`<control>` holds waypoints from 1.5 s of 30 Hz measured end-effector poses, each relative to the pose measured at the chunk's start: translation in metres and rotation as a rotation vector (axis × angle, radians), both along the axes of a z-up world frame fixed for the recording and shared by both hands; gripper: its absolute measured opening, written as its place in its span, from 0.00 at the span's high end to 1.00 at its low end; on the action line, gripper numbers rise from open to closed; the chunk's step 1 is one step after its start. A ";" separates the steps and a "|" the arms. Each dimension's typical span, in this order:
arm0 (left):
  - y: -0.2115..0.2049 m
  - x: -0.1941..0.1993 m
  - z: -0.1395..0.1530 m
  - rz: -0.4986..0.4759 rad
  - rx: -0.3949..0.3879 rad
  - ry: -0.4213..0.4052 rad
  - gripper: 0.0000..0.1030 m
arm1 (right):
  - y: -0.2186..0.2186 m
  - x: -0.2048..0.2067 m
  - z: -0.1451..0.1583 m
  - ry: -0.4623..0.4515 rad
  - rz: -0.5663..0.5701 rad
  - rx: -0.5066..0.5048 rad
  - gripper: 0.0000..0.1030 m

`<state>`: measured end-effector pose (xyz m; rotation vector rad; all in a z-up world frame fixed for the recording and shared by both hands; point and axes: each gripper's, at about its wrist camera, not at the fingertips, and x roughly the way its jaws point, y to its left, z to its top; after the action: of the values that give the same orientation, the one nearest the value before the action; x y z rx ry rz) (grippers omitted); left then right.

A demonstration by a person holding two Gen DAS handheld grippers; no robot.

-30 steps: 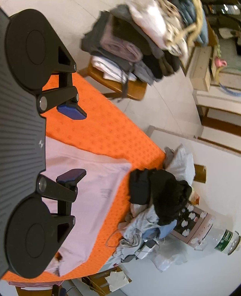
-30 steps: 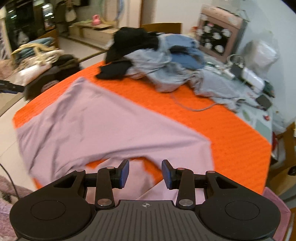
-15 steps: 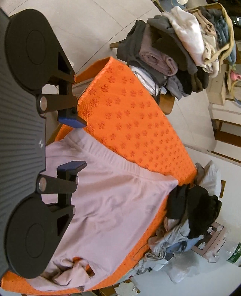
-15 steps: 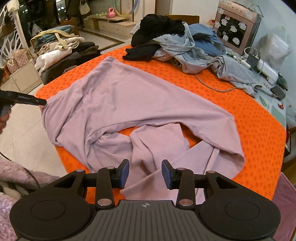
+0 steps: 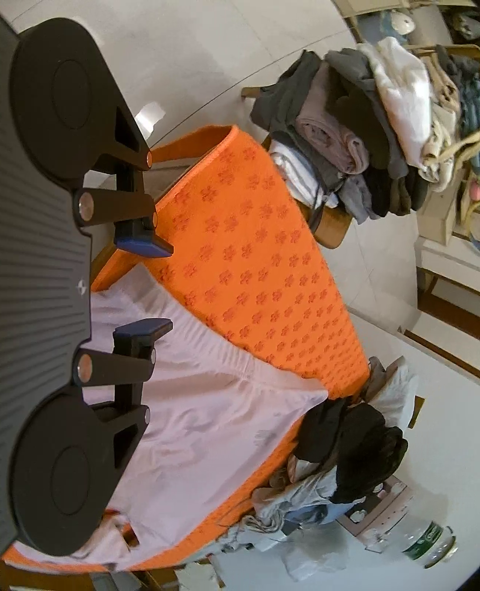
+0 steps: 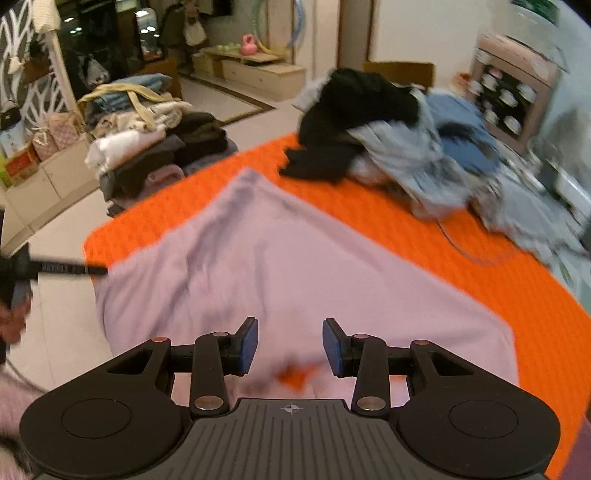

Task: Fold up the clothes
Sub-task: 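Open both tools and smooth the pink garment flat on the mat, then grasp the pink garment's hem with the left tool while the right tool grasps it too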

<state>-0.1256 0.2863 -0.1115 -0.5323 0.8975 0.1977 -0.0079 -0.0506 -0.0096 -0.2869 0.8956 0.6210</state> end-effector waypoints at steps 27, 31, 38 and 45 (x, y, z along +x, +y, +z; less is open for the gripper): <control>-0.014 0.000 -0.011 0.077 -0.013 0.075 0.67 | 0.212 0.208 -0.092 0.212 0.085 -0.002 0.60; -0.009 -0.005 -0.009 0.107 -0.022 0.061 0.82 | 0.222 0.215 -0.110 0.227 0.066 -0.039 0.73; -0.009 -0.007 0.022 0.094 0.079 -0.022 0.93 | 0.206 0.214 -0.107 0.218 0.050 0.021 0.91; 0.005 -0.003 0.059 0.123 0.161 -0.105 0.94 | 0.198 0.207 -0.058 0.114 0.063 0.124 0.92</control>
<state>-0.1289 0.2910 -0.0525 -0.4439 0.7401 0.3481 0.1996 0.1475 -0.0673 -0.1700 0.9556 0.7540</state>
